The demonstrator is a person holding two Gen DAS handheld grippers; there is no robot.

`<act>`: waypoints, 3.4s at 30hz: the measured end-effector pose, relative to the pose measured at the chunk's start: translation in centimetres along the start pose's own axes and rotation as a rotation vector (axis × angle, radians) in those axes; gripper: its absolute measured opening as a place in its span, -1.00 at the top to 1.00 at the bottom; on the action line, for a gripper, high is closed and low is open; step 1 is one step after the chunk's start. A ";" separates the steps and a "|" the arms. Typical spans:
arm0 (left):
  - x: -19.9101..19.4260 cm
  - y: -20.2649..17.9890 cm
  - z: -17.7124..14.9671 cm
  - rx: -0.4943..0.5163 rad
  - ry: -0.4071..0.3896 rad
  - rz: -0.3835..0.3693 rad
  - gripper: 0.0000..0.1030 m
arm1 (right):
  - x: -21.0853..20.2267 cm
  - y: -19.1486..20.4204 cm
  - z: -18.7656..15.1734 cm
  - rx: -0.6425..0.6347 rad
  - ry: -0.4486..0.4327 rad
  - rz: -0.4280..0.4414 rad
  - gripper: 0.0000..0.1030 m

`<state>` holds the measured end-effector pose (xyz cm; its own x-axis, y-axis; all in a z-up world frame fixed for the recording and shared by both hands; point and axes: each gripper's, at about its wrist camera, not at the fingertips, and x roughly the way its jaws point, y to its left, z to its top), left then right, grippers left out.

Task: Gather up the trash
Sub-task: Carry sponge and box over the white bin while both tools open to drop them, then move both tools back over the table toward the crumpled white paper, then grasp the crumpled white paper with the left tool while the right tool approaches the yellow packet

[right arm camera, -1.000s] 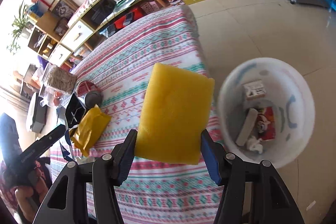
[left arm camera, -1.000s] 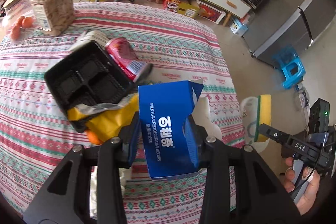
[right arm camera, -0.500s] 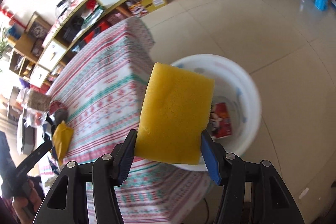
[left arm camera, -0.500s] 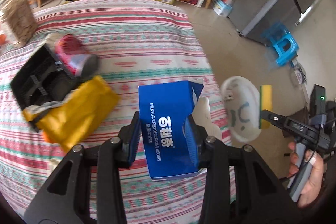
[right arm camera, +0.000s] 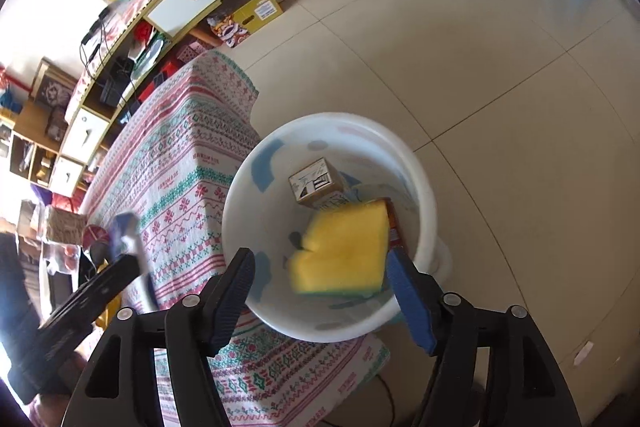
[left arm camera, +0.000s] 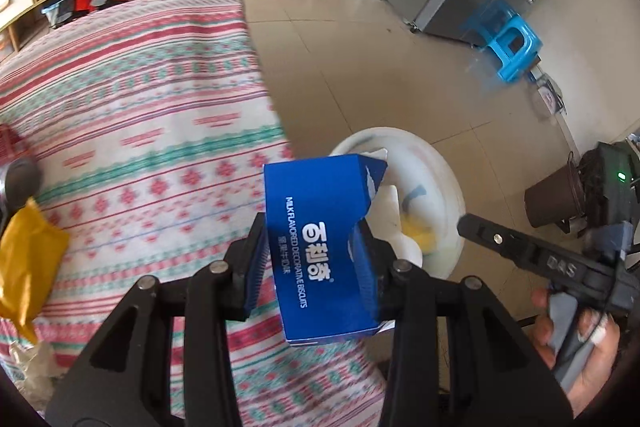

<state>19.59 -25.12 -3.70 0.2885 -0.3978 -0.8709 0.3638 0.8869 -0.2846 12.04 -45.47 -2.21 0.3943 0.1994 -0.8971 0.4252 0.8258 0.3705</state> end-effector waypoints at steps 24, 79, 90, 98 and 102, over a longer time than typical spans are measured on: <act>3.2 -3.1 0.7 0.053 0.018 0.049 -0.44 | -3.1 -2.4 -0.9 -0.019 -0.042 -0.046 -0.39; -10.9 23.8 -12.7 -0.227 0.136 0.073 -0.75 | 6.7 22.4 -9.5 -0.523 0.077 -0.097 -0.55; -10.8 24.2 -13.8 -0.207 0.142 0.024 0.27 | 8.4 27.0 -10.9 -0.543 0.103 -0.035 -0.55; -14.9 26.5 -13.6 -0.231 0.032 0.085 0.28 | 9.9 31.1 -11.2 -0.463 0.136 0.091 -0.55; -16.4 27.5 -13.9 -0.237 -0.009 0.110 0.29 | 11.1 32.8 -10.8 -0.409 0.119 0.108 -0.56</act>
<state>12.53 9.08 -2.79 0.3228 -0.2970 -0.8986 0.1126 0.9548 -0.2751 21.53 -10.51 -2.59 0.3121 0.3352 -0.8889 0.0195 0.9332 0.3588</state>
